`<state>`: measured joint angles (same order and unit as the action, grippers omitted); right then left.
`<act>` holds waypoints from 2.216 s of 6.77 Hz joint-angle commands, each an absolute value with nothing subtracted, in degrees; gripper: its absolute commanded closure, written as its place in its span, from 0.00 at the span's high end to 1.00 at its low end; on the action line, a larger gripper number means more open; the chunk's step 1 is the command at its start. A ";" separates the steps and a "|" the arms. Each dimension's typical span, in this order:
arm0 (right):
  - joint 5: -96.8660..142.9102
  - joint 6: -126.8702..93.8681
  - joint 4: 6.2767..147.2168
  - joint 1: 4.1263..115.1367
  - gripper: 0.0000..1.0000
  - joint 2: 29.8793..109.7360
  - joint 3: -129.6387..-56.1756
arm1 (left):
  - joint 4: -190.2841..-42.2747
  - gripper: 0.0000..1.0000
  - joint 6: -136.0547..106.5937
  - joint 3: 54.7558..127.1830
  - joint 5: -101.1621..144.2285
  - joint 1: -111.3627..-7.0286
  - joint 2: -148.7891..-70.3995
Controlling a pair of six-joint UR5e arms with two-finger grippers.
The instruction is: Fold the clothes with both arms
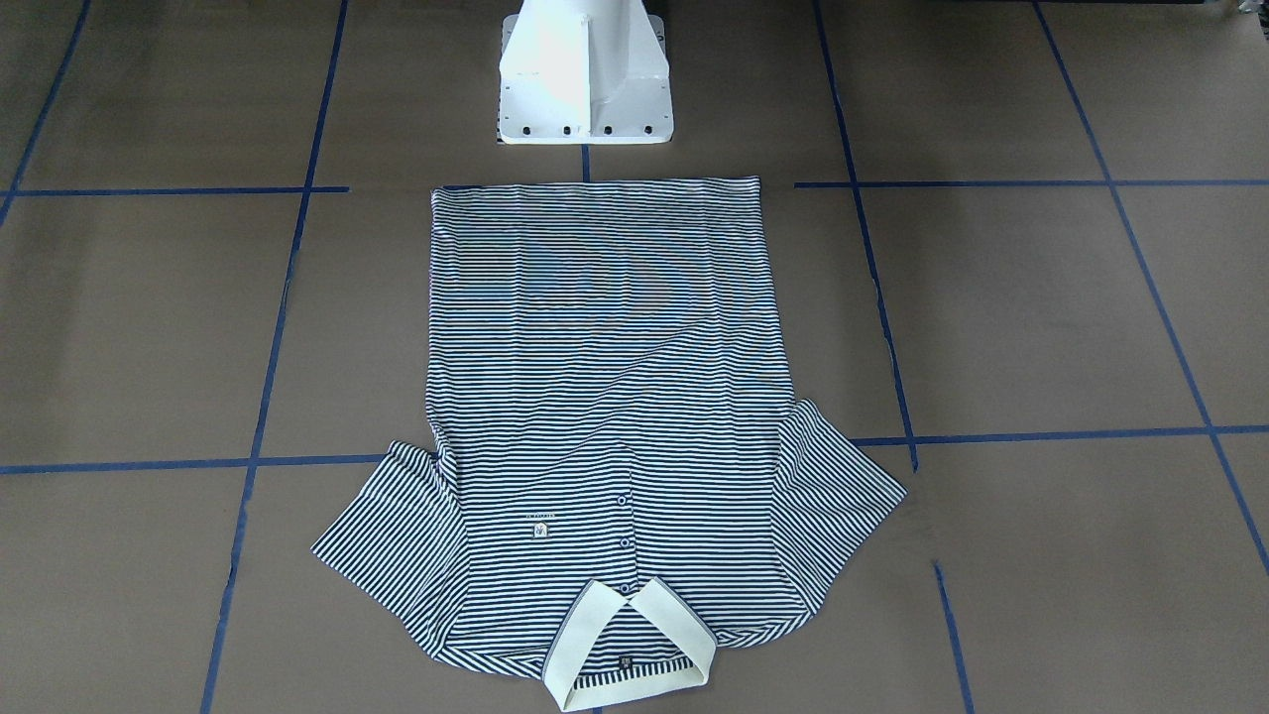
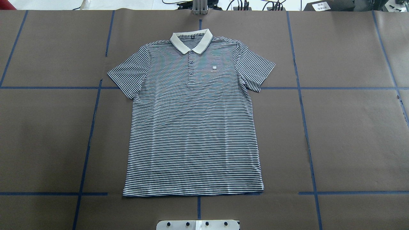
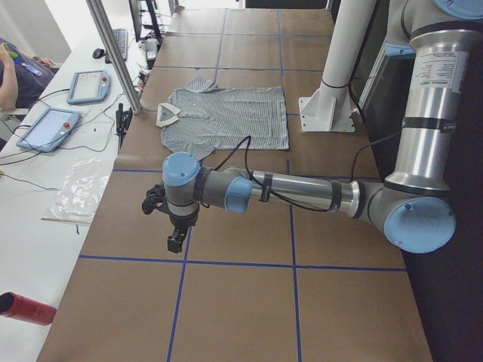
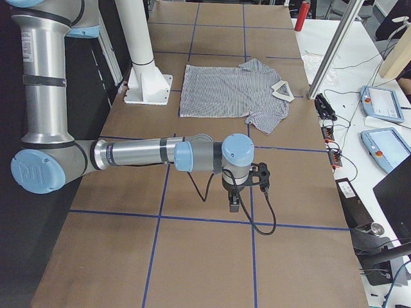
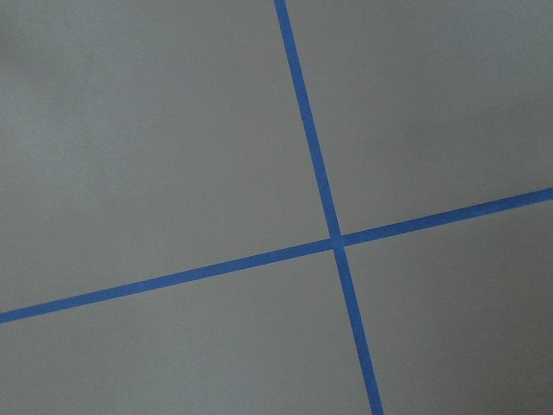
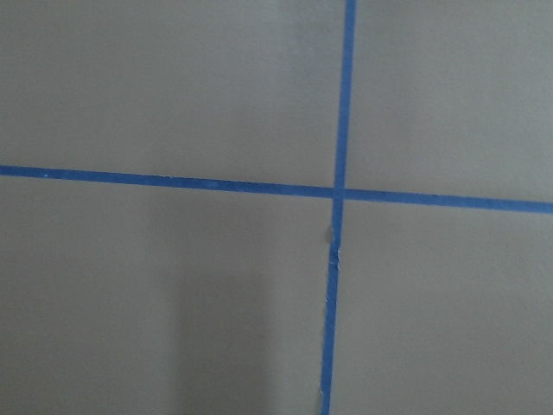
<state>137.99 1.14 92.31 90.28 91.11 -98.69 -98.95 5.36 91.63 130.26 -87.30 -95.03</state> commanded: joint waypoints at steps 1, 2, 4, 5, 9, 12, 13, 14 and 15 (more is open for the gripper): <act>137.48 -7.84 84.49 81.10 1.00 85.39 -97.48 | -110.77 1.00 5.45 89.40 131.66 -86.48 -95.37; 137.37 -14.52 83.94 76.69 1.00 80.38 -94.34 | -112.92 1.00 1.62 88.08 131.57 -86.31 -95.80; 136.85 -27.64 79.48 68.68 1.00 68.96 -86.80 | -115.92 1.00 -4.46 89.38 132.18 -85.26 -99.74; 136.24 -32.91 75.36 66.64 1.00 63.60 -81.01 | -115.75 1.00 -4.57 89.30 131.93 -82.99 -99.76; 120.51 -49.74 55.28 54.24 1.00 52.31 -64.18 | -116.02 1.00 -4.57 89.12 132.27 -82.62 -99.84; 116.02 -49.75 55.46 51.95 0.92 52.29 -62.77 | -116.10 1.00 -8.17 89.56 132.36 -82.62 -99.84; 115.75 -49.66 55.46 51.68 0.92 51.86 -61.36 | -116.10 1.00 -8.09 89.47 132.36 -82.62 -99.84; 115.66 -49.66 55.55 51.07 0.92 50.72 -59.78 | -116.10 1.00 -8.09 89.47 132.36 -82.62 -99.84; 115.66 -49.66 55.55 50.89 0.87 50.54 -59.42 | -116.10 1.00 -8.09 89.39 132.36 -82.62 -99.93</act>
<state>115.75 -49.67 55.52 51.26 51.06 -60.34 -116.10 -8.08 89.46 132.36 -82.62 -99.88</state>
